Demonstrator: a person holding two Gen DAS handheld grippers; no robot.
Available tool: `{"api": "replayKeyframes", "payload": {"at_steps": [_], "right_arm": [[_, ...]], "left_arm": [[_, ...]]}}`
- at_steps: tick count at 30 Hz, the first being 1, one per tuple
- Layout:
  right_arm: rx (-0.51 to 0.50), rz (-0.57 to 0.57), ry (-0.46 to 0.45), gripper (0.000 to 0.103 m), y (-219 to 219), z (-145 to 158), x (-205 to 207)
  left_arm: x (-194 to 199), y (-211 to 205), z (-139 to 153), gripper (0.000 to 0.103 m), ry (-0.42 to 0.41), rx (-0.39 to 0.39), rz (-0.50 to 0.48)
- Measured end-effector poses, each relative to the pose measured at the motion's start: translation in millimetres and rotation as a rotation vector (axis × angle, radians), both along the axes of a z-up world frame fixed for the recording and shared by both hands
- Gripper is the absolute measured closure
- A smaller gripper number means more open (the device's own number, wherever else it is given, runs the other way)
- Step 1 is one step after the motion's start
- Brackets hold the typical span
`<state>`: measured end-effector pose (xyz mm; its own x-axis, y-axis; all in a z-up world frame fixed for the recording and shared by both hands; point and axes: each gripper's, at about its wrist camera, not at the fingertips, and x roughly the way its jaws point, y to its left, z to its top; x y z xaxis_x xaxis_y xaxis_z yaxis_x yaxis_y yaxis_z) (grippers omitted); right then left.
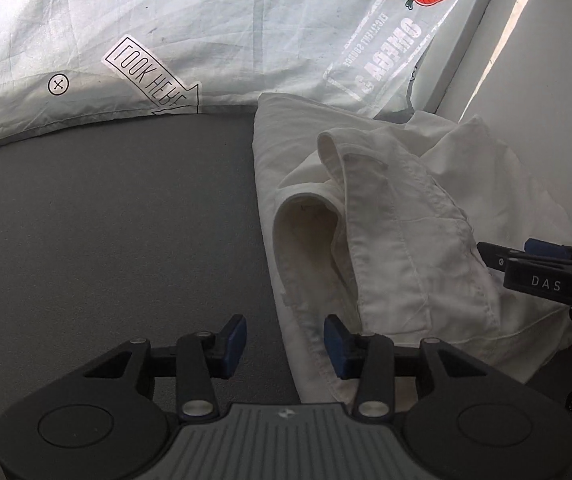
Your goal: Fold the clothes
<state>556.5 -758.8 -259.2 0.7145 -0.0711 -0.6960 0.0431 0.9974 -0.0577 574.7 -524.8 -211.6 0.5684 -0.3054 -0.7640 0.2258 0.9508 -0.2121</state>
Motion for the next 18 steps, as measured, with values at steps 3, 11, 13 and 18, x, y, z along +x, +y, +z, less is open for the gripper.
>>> {"api": "replayKeyframes", "payload": {"at_steps": [3,11,13,18], "right_arm": [[0.015,-0.022,-0.054,0.004,11,20,-25],[0.065,-0.101,-0.165,0.000,83,60,-120],[0.052,-0.086,-0.243,0.000,114,76,-152],[0.109,0.054,-0.310,0.000,158,104,-204]], "left_arm": [[-26,19,32,0.045,-0.112,0.011,-0.048],[-141,98,128,0.000,-0.501,-0.109,0.054],[-172,113,148,0.000,-0.566,-0.090,0.087],[-257,152,182,0.000,-0.678,-0.059,0.142]]}}
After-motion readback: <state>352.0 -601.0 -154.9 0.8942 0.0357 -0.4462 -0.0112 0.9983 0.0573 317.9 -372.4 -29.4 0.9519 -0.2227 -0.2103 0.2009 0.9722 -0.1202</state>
